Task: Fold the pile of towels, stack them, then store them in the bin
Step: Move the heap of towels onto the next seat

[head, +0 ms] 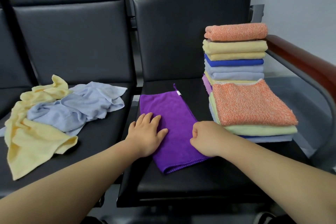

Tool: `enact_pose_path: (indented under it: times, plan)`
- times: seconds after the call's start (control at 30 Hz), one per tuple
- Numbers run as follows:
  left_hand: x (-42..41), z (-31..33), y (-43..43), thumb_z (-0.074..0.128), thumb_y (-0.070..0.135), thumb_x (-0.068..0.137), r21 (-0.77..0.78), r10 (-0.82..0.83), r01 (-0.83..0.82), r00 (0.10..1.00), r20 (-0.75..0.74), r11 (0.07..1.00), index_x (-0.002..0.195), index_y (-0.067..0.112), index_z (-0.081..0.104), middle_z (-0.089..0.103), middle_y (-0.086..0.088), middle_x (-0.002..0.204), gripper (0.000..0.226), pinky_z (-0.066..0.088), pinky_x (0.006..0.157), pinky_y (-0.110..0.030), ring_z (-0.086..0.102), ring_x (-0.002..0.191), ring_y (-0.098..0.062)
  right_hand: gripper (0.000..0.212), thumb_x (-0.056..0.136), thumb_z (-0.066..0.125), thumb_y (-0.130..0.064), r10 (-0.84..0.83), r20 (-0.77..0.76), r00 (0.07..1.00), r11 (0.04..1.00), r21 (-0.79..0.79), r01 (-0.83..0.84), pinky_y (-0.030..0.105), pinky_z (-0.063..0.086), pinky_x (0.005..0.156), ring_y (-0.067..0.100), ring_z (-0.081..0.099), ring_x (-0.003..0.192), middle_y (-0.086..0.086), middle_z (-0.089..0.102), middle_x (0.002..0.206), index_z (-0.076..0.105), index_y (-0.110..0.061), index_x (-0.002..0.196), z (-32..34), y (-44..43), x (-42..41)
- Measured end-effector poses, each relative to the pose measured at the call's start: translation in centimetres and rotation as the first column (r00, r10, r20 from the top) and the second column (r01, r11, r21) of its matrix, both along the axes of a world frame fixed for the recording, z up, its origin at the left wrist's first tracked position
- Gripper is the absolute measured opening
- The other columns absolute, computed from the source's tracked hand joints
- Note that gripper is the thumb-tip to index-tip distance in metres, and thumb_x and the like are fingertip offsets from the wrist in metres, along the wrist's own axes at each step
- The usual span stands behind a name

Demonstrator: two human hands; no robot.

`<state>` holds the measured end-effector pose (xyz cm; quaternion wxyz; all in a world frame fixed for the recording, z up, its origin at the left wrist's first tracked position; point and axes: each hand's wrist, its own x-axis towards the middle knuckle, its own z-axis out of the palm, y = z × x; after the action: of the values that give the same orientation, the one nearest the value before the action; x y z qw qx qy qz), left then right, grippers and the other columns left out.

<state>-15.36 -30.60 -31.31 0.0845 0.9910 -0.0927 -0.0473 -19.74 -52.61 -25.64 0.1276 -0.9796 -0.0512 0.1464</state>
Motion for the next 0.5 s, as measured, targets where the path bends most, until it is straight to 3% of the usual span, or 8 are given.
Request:
enact_pose_path:
  times: [0.1, 0.2, 0.33, 0.5]
  plan:
    - [-1.1, 0.7, -0.1, 0.035, 0.07, 0.097, 0.011, 0.036, -0.036, 0.999, 0.023, 0.999, 0.155, 0.029, 0.031, 0.026, -0.003, 0.162, 0.071, 0.023, 0.121, -0.051, 0.022, 0.15, -0.031, 0.015, 0.098, 0.056, -0.025, -0.008, 0.004, 1.0, 0.999, 0.038, 0.008, 0.038, 0.054, 0.093, 0.022, 0.064, 0.102, 0.0, 0.068, 0.109, 0.067, -0.018, 0.103, -0.2, -0.3, -0.3]
    - [-3.0, 1.8, -0.5, 0.039, 0.075, 0.092, 0.049, 0.027, -0.03, 0.998, 0.05, 0.998, 0.15, 0.031, 0.036, 0.035, 0.0, 0.152, 0.073, 0.033, 0.111, -0.048, 0.037, 0.137, -0.032, 0.008, 0.096, 0.059, -0.021, -0.036, 0.026, 0.999, 0.992, 0.12, 0.032, 0.03, 0.05, 0.087, 0.017, 0.062, 0.101, -0.009, 0.066, 0.102, 0.065, -0.026, 0.093, -0.6, -1.0, -0.8]
    - [-5.5, 2.9, -0.4, 0.051, 0.078, 0.085, 0.036, -0.098, 0.099, 0.994, -0.037, 0.994, 0.149, 0.034, 0.034, 0.035, 0.002, 0.142, 0.079, 0.039, 0.11, -0.044, 0.042, 0.13, -0.028, 0.019, 0.091, 0.067, -0.019, -0.049, 0.056, 0.997, 0.974, 0.225, 0.035, 0.026, 0.047, 0.078, 0.012, 0.062, 0.09, -0.014, 0.061, 0.086, 0.059, -0.034, 0.083, -1.2, -1.8, -1.3]
    - [-7.4, 3.2, 1.0, 0.066, 0.072, 0.079, -0.083, -0.25, 0.243, 0.965, -0.083, 0.967, 0.134, 0.036, 0.045, 0.036, 0.008, 0.126, 0.069, 0.045, 0.104, -0.036, 0.05, 0.117, -0.016, 0.019, 0.089, 0.071, -0.02, -0.022, 0.085, 0.996, 0.964, 0.266, -0.001, 0.029, 0.054, 0.085, 0.011, 0.064, 0.09, -0.016, 0.062, 0.087, 0.061, -0.035, 0.085, -1.5, -2.3, -1.8]
